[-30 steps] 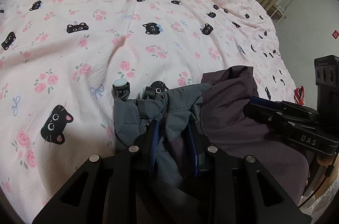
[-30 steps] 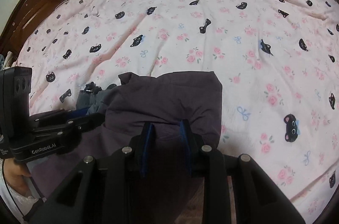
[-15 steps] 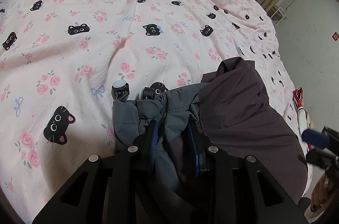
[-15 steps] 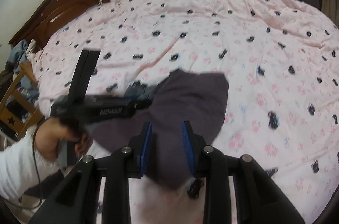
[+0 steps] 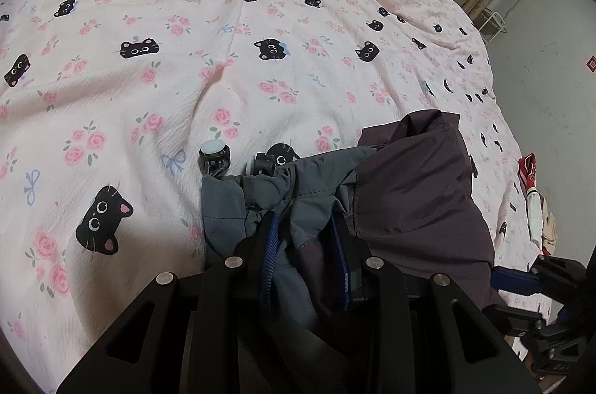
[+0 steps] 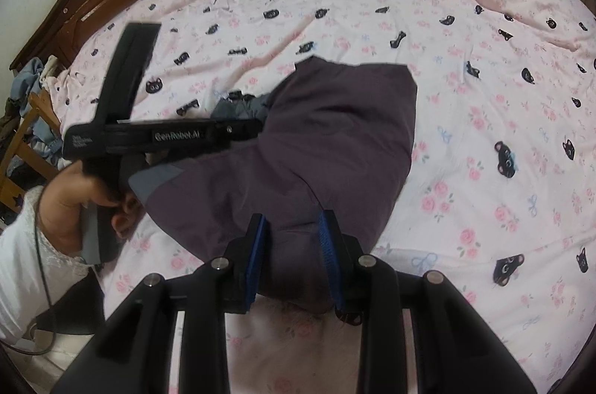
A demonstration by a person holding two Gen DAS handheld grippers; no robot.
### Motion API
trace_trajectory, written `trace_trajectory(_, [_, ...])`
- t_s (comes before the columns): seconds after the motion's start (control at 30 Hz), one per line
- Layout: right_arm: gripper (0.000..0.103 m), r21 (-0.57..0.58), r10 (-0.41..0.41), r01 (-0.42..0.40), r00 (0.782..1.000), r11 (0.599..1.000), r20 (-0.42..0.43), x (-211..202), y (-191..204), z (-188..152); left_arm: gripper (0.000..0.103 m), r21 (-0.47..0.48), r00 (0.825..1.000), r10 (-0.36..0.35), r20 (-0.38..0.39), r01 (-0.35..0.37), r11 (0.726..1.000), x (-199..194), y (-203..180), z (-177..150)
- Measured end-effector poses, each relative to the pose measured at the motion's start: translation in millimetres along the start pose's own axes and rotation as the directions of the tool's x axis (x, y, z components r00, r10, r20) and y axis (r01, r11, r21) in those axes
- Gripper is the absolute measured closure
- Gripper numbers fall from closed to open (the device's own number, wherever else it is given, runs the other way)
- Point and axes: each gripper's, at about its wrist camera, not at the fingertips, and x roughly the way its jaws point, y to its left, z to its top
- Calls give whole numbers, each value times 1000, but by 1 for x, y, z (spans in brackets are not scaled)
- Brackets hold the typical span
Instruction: Fold clothes
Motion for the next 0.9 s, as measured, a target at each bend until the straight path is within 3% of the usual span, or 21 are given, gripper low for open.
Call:
trace_trajectory(0.23, [71, -7, -16, 16, 1000, 1000, 1, 6, 2, -2, 77, -19, 1000, 14, 27, -14, 1000, -13, -4, 3])
trace_trajectory(0.43, [70, 4, -11, 10, 1000, 1000, 7, 7, 1, -3, 77, 39, 990, -12, 140, 7, 999, -70, -30, 3])
trace_trajectory(0.57, [68, 12, -7, 7, 1000, 1000, 11, 8, 0, -3, 77, 114, 994, -1, 105, -11, 993, -82, -51, -10])
trace_trajectory(0.7, [66, 15, -2, 2, 1000, 1000, 12, 8, 0, -4, 77, 146, 999, 23, 45, -30, 989, -71, -60, -29])
trace_trajectory(0.8, [66, 18, 4, -5, 1000, 1000, 11, 8, -1, -3, 77, 146, 996, 80, 26, -83, 986, -56, -55, -45])
trace_trajectory(0.9, [65, 14, 12, -12, 1000, 1000, 9, 9, 0, -3, 77, 137, 996, 86, 30, -90, 987, -42, -41, -57])
